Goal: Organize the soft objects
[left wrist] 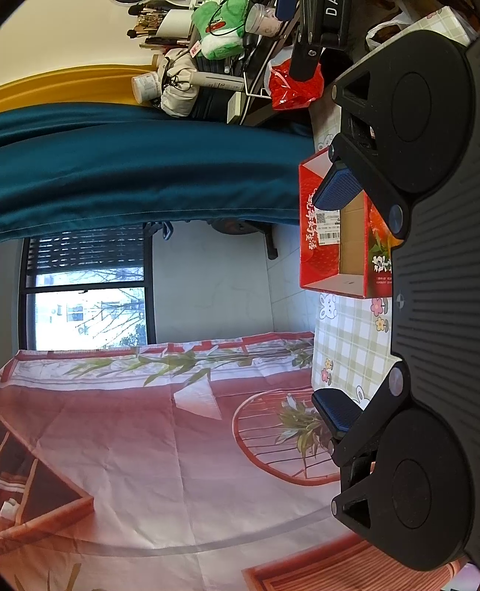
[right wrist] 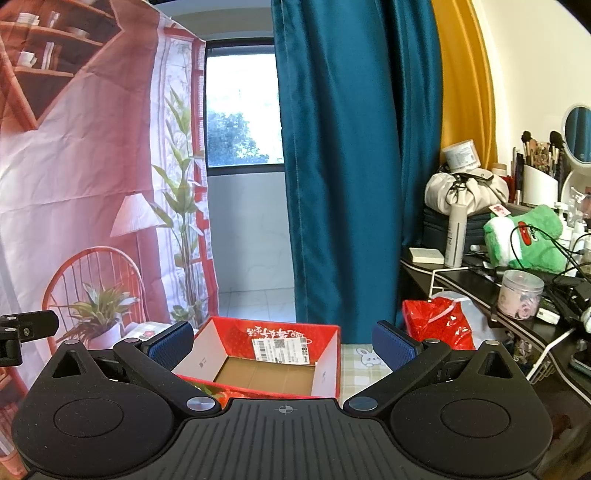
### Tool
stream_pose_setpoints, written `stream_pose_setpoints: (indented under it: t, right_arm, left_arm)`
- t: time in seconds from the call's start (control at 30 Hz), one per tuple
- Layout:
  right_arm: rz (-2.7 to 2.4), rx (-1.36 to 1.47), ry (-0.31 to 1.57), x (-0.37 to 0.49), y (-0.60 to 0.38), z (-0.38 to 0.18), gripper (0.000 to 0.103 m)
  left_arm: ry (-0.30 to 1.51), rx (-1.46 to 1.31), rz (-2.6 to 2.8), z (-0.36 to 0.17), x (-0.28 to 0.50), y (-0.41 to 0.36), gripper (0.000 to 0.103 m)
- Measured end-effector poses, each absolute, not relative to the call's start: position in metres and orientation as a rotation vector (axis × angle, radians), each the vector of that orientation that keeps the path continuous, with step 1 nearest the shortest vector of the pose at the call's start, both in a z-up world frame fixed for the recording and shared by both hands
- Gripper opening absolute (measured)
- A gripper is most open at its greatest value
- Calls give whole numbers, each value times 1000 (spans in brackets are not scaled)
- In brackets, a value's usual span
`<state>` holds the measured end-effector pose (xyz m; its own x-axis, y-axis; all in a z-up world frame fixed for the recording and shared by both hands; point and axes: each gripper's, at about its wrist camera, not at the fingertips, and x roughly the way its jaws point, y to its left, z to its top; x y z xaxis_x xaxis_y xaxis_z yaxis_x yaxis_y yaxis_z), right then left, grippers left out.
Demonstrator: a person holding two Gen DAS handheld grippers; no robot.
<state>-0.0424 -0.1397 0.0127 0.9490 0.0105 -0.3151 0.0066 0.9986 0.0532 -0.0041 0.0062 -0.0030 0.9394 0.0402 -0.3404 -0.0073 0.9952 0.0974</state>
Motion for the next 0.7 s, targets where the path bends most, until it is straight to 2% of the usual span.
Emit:
stream_pose_setpoints:
  t: [0.7]
  right_arm:
    - [0, 58, 325, -42, -140, 12, 103]
  left_arm:
    - [352, 97, 27, -3, -3, 5, 103]
